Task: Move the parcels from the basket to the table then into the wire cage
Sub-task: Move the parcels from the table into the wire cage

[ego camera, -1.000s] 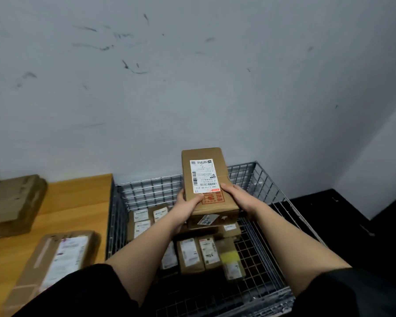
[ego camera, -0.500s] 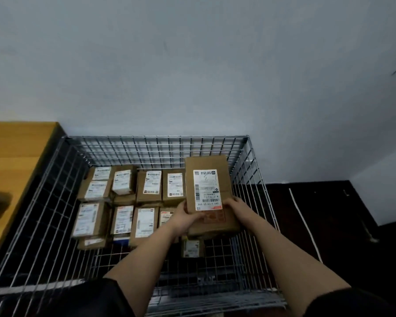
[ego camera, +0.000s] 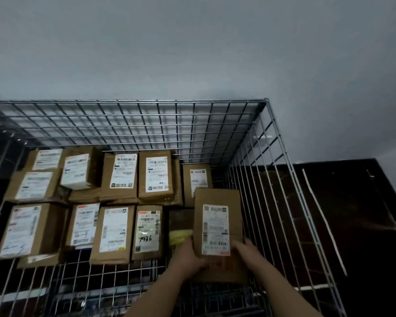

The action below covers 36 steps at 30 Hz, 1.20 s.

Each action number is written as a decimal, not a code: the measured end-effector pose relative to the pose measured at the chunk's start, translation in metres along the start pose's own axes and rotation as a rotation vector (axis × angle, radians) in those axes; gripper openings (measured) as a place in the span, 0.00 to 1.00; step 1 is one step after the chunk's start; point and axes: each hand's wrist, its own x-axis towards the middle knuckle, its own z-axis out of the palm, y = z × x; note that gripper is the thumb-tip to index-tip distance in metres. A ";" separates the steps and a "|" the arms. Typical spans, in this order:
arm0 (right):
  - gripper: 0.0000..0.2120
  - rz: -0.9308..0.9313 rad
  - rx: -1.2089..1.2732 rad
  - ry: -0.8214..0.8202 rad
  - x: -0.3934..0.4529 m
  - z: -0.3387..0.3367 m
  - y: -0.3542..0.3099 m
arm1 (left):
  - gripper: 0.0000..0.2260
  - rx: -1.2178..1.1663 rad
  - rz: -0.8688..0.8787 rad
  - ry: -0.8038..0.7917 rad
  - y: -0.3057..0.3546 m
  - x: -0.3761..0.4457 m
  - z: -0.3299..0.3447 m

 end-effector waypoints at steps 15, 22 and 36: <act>0.34 0.163 -0.108 0.102 0.151 -0.023 0.075 | 0.43 0.066 -0.043 -0.110 -0.064 0.132 0.070; 0.29 0.163 -0.015 0.113 0.170 -0.007 0.071 | 0.40 0.119 -0.025 -0.028 -0.086 0.160 0.088; 0.23 -0.006 -0.018 0.152 0.197 0.006 0.082 | 0.37 0.550 0.063 0.004 -0.098 0.179 0.103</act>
